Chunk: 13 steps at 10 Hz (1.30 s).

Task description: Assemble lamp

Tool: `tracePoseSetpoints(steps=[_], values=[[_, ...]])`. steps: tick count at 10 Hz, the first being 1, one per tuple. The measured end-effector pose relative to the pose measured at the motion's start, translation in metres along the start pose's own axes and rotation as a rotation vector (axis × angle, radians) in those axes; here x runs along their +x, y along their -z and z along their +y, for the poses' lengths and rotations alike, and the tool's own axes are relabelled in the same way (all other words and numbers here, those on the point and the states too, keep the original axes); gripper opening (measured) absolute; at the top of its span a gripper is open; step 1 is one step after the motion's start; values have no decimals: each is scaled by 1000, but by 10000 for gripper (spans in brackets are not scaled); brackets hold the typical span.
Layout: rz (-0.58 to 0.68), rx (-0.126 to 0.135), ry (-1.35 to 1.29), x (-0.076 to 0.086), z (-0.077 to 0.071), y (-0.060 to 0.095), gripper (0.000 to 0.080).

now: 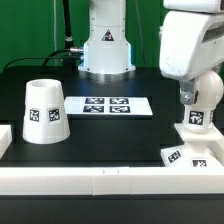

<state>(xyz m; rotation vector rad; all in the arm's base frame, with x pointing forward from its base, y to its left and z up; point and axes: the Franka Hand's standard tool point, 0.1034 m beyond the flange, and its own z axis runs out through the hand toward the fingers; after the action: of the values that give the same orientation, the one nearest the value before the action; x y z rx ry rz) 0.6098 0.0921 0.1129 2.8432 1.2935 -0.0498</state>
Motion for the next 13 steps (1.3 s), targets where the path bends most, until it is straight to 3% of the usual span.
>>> tracePoseSetpoints(steps=[7,13], values=[[6,18,-568,2,-3,-1,577],[10,58,-1014,5,-6,-1,577]])
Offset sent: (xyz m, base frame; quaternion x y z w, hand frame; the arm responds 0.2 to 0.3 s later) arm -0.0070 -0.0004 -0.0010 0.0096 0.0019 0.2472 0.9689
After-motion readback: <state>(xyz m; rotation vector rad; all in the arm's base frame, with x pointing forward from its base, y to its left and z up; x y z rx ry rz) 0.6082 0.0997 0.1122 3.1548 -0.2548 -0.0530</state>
